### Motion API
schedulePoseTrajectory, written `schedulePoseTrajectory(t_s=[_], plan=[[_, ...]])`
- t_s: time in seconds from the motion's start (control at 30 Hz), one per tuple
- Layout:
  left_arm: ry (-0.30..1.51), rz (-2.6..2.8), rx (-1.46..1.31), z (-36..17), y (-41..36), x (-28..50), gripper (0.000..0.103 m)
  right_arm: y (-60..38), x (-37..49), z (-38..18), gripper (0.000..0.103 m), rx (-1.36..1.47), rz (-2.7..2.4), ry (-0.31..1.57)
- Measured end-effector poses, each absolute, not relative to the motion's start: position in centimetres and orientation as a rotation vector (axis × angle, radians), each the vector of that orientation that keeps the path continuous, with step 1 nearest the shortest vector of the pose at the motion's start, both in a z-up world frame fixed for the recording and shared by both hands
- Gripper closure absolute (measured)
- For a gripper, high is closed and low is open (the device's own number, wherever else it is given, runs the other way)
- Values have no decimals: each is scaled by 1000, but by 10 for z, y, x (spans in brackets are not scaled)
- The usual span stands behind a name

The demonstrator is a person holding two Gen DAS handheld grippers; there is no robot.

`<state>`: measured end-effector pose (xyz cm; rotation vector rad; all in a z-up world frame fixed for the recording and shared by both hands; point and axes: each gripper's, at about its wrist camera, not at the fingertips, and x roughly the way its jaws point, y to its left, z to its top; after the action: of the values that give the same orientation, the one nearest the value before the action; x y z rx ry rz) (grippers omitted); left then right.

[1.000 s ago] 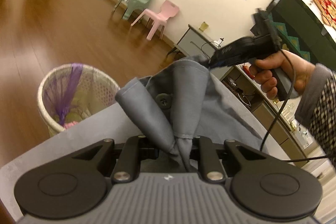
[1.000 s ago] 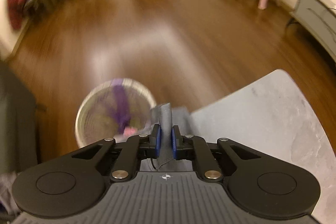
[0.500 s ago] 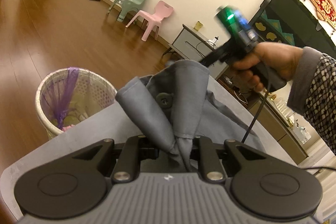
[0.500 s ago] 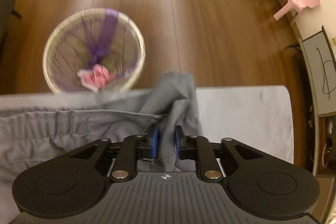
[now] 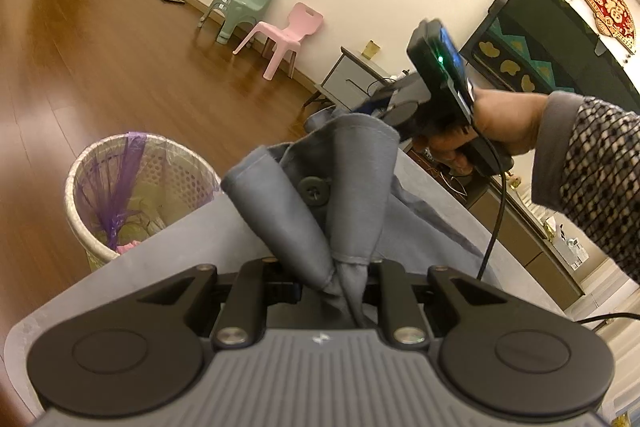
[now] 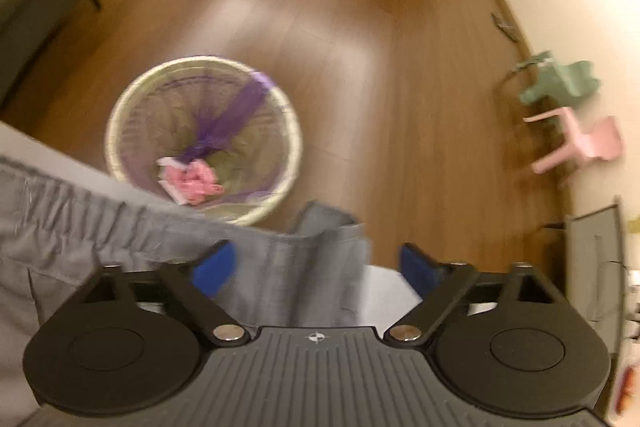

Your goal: Fold clothes

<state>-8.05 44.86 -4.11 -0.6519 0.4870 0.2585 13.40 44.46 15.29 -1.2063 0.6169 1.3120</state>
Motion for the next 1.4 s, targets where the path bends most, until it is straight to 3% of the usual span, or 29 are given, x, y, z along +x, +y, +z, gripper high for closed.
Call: schedulePoseTrajectory(t_s=[0.03, 0.13, 0.33, 0.5, 0.67, 0.7, 0.73, 0.8, 0.9, 0.97, 1.0, 1.03, 1.2, 1.27, 1.33, 1.4], plan=[[485, 255, -656, -41, 449, -81, 86, 444, 135, 149, 70, -1203, 1333, 644], [482, 248, -658, -42, 451, -80, 86, 446, 140, 152, 86, -1221, 1361, 767], [480, 239, -663, -44, 455, -78, 86, 448, 162, 198, 88, -1129, 1477, 1089], [485, 243, -647, -45, 454, -77, 86, 451, 184, 164, 88, -997, 1397, 1221], [497, 258, -638, -45, 455, -78, 86, 443, 190, 144, 78, -805, 1318, 1112], [497, 257, -638, -45, 456, -77, 86, 439, 185, 145, 70, -798, 1298, 1075], [495, 257, -636, -44, 455, -77, 86, 433, 176, 150, 45, -811, 1256, 1013], [490, 257, -631, -42, 454, -77, 86, 416, 155, 166, 27, -813, 1160, 862], [485, 263, -625, -40, 452, -78, 86, 367, 127, 204, 27, -640, 1118, 687], [486, 272, -618, -40, 451, -77, 86, 335, 117, 213, 37, -560, 1085, 655], [486, 275, -614, -39, 450, -77, 86, 325, 116, 206, 62, -546, 1060, 693], [485, 282, -600, -38, 448, -76, 86, 321, 118, 192, 69, -561, 1017, 747], [408, 265, -411, -19, 417, -80, 86, 319, 136, 110, 68, -599, 834, 899], [370, 249, -294, -11, 397, -82, 86, 328, 142, 106, 61, -585, 787, 903], [344, 223, -185, -6, 376, -82, 86, 338, 142, 113, 25, -530, 806, 873], [328, 202, -108, -4, 360, -81, 87, 352, 141, 121, 8, -445, 866, 897]])
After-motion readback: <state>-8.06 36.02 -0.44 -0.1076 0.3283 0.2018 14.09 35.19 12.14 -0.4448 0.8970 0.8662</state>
